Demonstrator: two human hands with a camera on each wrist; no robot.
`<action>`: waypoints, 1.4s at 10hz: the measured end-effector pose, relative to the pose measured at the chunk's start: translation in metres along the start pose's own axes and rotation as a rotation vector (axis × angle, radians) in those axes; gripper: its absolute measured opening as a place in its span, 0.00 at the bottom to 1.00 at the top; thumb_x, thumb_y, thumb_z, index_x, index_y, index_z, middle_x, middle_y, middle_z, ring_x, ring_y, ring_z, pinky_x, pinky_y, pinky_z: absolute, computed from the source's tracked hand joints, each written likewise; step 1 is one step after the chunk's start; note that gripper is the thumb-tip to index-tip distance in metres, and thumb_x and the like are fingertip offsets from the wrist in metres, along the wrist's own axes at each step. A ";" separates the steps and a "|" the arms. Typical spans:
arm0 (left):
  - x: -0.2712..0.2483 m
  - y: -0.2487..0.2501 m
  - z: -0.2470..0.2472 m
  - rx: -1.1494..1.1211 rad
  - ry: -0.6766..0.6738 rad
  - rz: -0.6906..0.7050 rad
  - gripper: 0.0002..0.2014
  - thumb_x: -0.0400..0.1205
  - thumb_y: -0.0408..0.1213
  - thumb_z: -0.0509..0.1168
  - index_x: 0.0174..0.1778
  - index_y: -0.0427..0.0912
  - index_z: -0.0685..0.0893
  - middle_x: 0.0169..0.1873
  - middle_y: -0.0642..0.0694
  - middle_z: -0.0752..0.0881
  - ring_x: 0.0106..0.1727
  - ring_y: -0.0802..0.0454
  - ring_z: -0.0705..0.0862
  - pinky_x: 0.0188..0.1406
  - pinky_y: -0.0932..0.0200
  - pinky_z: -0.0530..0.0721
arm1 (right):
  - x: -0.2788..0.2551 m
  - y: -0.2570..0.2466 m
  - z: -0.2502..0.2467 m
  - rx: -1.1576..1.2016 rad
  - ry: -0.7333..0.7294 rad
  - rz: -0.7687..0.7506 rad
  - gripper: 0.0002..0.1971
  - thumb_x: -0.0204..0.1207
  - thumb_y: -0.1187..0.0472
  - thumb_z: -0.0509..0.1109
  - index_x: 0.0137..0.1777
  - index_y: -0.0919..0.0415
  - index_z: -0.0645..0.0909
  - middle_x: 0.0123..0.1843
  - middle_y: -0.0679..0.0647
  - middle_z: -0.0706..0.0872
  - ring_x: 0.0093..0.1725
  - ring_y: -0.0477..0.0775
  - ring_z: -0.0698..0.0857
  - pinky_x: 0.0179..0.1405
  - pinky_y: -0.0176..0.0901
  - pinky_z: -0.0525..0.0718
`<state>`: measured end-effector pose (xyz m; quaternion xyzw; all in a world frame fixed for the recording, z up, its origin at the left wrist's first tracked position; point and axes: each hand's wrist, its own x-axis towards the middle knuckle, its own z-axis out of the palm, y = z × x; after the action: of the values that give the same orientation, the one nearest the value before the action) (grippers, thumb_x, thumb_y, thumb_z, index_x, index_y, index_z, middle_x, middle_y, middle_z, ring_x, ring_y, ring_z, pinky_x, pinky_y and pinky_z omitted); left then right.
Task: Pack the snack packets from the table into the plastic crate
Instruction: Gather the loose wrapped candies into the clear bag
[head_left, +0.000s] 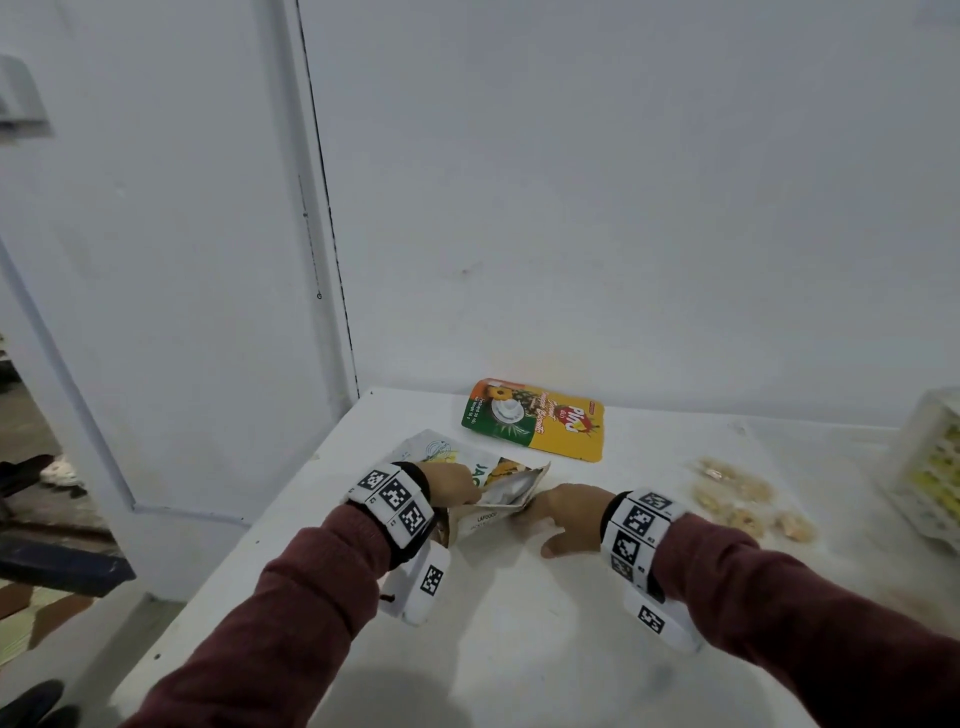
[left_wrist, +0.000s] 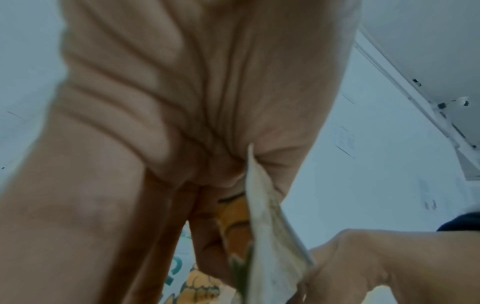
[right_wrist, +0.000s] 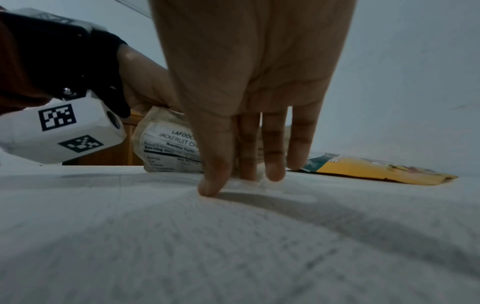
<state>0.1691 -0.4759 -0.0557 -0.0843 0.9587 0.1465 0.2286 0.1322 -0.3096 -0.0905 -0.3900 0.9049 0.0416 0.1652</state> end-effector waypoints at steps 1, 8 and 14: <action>-0.001 -0.001 -0.001 -0.017 -0.032 0.016 0.16 0.86 0.34 0.52 0.30 0.42 0.68 0.30 0.48 0.70 0.33 0.52 0.73 0.29 0.67 0.69 | 0.002 -0.008 -0.002 -0.051 0.021 0.001 0.21 0.76 0.59 0.69 0.69 0.55 0.78 0.67 0.54 0.80 0.67 0.58 0.78 0.65 0.46 0.75; -0.025 0.063 -0.011 -0.603 0.700 0.609 0.17 0.85 0.49 0.54 0.36 0.41 0.73 0.32 0.50 0.74 0.39 0.51 0.73 0.39 0.60 0.67 | -0.138 0.061 -0.099 0.627 0.444 0.272 0.03 0.67 0.67 0.78 0.34 0.65 0.87 0.23 0.49 0.87 0.25 0.43 0.81 0.26 0.31 0.80; 0.000 0.175 -0.001 -0.424 0.264 0.748 0.11 0.84 0.27 0.51 0.44 0.35 0.79 0.37 0.43 0.78 0.32 0.45 0.87 0.30 0.63 0.81 | -0.154 0.112 -0.041 0.944 0.580 0.478 0.11 0.72 0.56 0.74 0.42 0.58 0.75 0.36 0.53 0.86 0.29 0.45 0.86 0.30 0.33 0.80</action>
<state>0.1282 -0.3109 -0.0125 0.2052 0.8930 0.4004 0.0134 0.1398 -0.1338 -0.0069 -0.0558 0.8963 -0.4368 0.0530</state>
